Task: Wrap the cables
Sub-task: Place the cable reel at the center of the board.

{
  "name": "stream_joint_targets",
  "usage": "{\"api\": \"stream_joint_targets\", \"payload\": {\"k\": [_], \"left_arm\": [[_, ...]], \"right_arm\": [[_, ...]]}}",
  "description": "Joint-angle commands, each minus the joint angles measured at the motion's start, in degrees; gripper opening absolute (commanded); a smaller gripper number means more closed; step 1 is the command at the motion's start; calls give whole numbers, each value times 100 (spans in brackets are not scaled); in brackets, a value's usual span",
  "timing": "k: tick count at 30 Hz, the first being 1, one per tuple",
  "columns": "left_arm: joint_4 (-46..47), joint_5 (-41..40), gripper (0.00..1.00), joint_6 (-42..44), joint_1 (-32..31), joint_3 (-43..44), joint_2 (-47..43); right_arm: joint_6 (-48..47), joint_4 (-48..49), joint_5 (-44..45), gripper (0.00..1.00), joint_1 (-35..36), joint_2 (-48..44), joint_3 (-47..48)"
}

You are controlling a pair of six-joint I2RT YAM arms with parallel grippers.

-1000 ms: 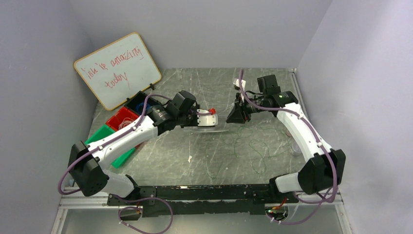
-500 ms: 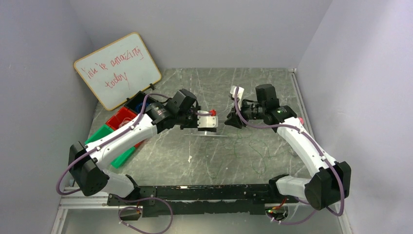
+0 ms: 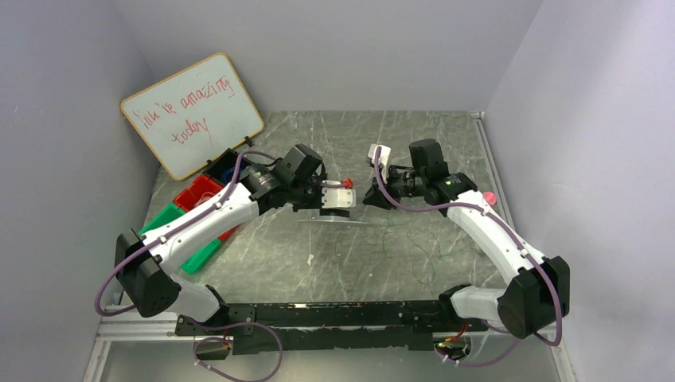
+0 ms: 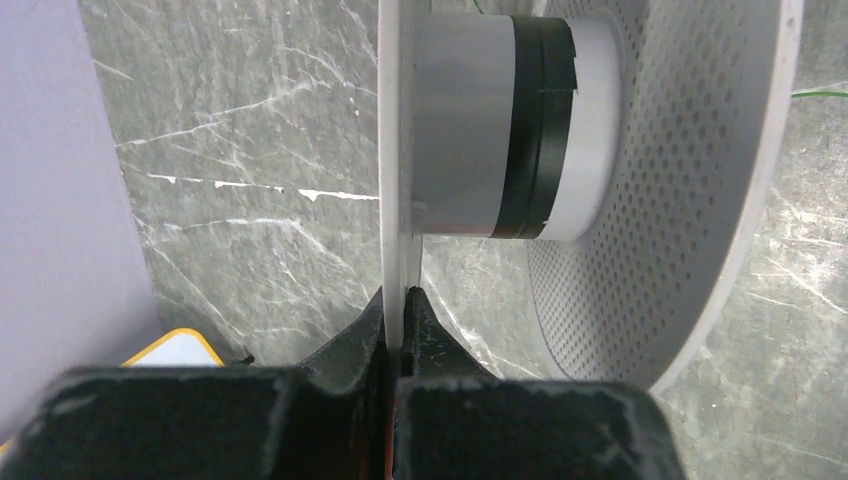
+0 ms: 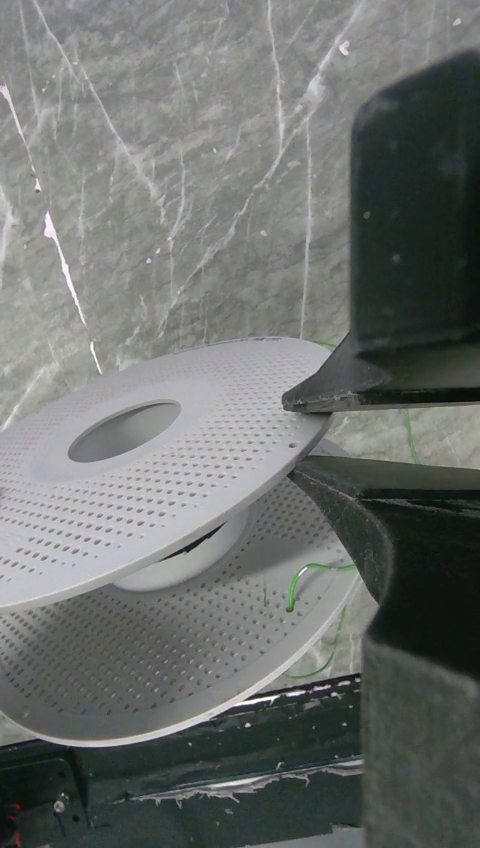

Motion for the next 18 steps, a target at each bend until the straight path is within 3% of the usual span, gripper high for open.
{"api": "stream_joint_targets", "payload": {"k": [1, 4, 11, 16, 18], "left_arm": [[275, 436, 3, 33, -87, 418, -78], [224, 491, 3, 41, -89, 445, -96], [40, 833, 2, 74, -86, 450, -122], [178, 711, 2, -47, -89, 466, -92], [433, 289, 3, -211, -81, 476, -43]], "right_arm": [[-28, 259, -217, 27, 2, 51, 77], [-36, 204, -322, 35, 1, 112, 103], [-23, 230, -458, 33, 4, 195, 85], [12, 214, -524, 1, 15, 241, 107], [195, 399, -314, 0, 9, 197, 75]]}}
